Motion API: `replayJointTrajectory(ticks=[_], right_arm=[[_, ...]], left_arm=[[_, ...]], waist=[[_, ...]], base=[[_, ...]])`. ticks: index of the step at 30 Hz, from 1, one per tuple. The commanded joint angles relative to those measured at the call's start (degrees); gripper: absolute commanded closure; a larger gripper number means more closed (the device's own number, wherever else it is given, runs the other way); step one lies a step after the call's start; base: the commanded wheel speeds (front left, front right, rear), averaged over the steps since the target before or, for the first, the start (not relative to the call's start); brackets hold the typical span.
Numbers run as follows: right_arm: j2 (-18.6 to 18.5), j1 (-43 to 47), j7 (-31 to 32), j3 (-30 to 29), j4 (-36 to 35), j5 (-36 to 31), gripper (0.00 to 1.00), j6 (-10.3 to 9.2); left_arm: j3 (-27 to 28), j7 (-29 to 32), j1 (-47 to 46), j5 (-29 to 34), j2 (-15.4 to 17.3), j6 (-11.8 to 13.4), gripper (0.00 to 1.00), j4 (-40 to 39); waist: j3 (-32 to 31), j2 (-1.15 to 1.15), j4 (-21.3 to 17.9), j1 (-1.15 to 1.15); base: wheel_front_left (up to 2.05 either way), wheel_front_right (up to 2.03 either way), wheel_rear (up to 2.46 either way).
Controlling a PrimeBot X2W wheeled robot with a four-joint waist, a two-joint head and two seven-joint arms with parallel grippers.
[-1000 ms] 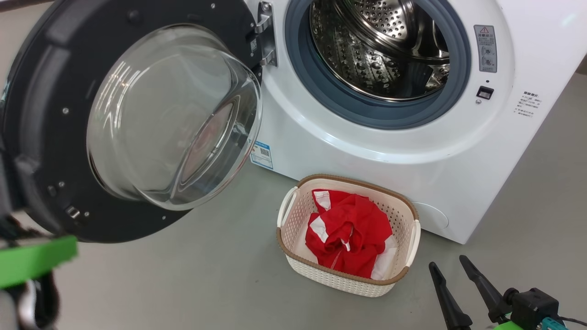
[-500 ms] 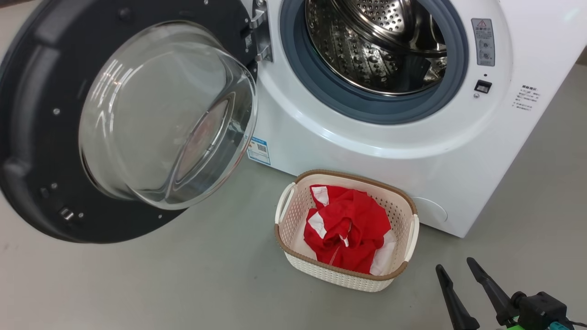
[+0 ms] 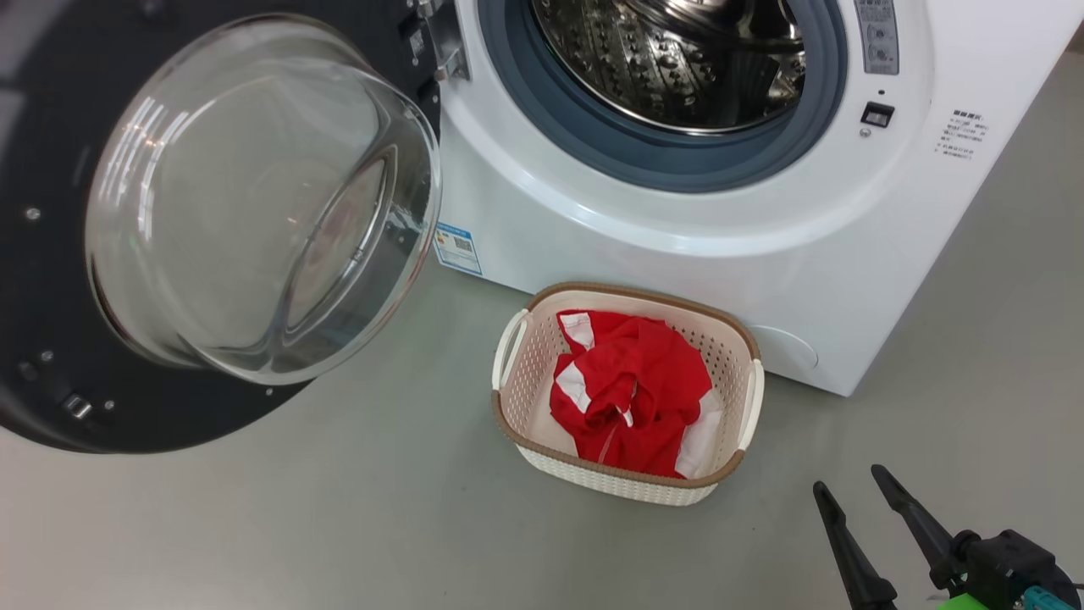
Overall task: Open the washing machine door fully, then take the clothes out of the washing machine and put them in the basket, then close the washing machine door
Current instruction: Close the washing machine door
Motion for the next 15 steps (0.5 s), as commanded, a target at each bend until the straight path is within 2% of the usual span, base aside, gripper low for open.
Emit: replayJointTrajectory(ticks=[1,8,15], right_arm=[[-1.36,-2.25,-0.37,1.03,-1.55,-1.01,0.00,0.43],[-2.55,-3.31,-0.37,0.92,-2.18,-1.15,0.00,0.43],[-2.71,-3.70,-0.37,0.95,-2.15,-1.24,0.00,0.43]], left_arm=[[0.42,2.34,-1.72,-0.57,4.26,-0.32,1.00,-0.21],[-0.94,13.52,-4.22,-3.66,5.55,-0.33,1.00,5.64],[-2.44,21.17,-2.98,-6.19,6.10,-0.33,1.00,5.08]], waist=[[0.98,0.00,-0.60,0.00],[3.23,0.00,-1.16,0.00],[3.33,0.00,-1.68,0.00]], base=[[0.00,0.00,0.00],[0.00,0.00,0.00],[0.00,0.00,0.00]])
